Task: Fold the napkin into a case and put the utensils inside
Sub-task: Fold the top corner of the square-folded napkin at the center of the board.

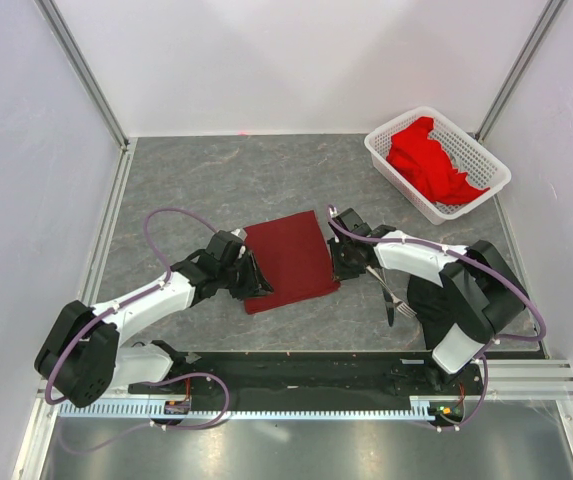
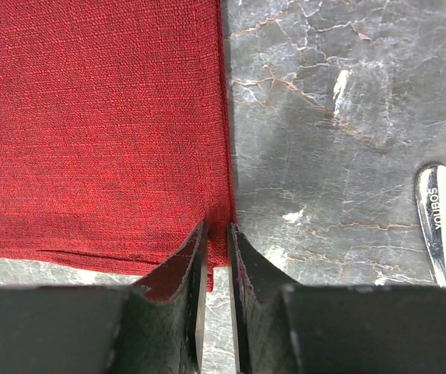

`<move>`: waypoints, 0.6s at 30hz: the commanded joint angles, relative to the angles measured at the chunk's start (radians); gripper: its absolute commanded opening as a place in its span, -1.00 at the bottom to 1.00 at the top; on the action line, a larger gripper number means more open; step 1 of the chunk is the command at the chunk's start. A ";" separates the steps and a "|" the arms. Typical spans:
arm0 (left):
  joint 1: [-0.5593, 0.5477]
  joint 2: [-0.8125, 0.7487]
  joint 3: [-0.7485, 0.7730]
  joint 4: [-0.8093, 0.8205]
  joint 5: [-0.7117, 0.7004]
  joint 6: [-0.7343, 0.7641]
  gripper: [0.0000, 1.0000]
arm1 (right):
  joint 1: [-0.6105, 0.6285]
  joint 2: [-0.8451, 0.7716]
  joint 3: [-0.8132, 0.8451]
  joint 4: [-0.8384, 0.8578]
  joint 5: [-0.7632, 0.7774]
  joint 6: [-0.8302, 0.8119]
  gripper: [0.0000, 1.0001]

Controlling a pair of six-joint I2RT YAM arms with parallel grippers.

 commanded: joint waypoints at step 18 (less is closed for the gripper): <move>-0.004 -0.077 -0.050 -0.056 -0.170 -0.074 -0.40 | 0.013 -0.029 0.122 0.001 -0.108 0.026 -1.00</move>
